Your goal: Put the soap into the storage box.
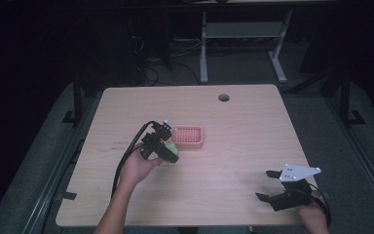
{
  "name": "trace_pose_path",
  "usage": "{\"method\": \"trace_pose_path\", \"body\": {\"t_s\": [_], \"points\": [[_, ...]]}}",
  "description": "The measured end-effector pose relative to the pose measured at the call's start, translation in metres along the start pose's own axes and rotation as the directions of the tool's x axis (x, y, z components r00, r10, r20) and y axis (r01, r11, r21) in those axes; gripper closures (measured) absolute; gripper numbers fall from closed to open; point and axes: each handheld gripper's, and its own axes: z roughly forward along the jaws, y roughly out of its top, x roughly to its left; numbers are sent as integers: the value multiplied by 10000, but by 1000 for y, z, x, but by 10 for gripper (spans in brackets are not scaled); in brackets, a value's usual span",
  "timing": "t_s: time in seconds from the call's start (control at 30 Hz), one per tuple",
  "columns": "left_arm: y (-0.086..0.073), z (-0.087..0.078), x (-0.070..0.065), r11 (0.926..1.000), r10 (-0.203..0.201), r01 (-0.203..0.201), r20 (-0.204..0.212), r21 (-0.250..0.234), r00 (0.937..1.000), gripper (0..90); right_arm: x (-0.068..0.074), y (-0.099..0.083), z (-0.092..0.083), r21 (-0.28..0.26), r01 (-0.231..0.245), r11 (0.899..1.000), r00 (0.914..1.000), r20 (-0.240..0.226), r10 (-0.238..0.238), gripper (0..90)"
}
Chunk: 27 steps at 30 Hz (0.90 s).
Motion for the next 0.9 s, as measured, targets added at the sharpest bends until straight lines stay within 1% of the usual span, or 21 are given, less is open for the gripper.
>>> {"method": "trace_pose_path", "body": {"t_s": [0.07, 0.13, 0.23, 0.37, 0.5, 0.57, 0.6, 0.67, 0.73, 0.83, 0.9], "points": [[2, 0, 0, 10000, -51, 51, 16, -6, 10000, 269, 0, 0, 0, 2, -2, 10000, 10000, -7, 2, 137], [4, -1, 1, 10000, 12, -12, -7, -6, 10000, 269, 0, 0, 0, -2, 0, 10000, 10000, -8, 0, 137], [7, -2, 2, 10000, -40, 40, 8, -22, 10000, 268, 0, 0, 0, -5, -7, 10000, 10000, -10, 7, 138], [10, -1, 3, 10000, 16, -16, 0, 15, 10000, 268, 0, 0, -1, 0, 3, 10000, 10000, 12, -3, 137], [13, -1, 4, 10000, -11, 11, 37, -2, 10000, 269, -1, 0, -1, -29, 13, 10000, 10000, 15, -13, 138], [15, -1, 4, 10000, -91, 91, 67, -25, 9999, 268, -1, 0, -1, -30, 10, 10000, 10000, 15, -10, 138], [16, -1, 5, 10000, 3, -3, 33, 16, 10000, 268, -1, 0, -1, -23, 3, 10000, 10000, 12, -3, 138], [18, -1, 5, 10000, 27, -27, 27, 6, 10000, 269, -1, 0, -1, -17, 1, 10000, 10000, 12, -1, 138], [19, -1, 6, 10000, -39, 39, 100, -20, 9999, 269, -1, 0, -1, -34, 7, 10000, 10000, 17, -7, 137], [21, 0, 8, 10000, -32, 31, 72, 33, 10000, 269, -1, 0, -1, -25, -2, 10000, 10000, 12, 2, 138], [23, 0, 8, 9999, -104, 104, 73, 10, 9999, 269, -1, 0, -1, -51, 30, 10000, 10000, 18, -30, 138]]}}
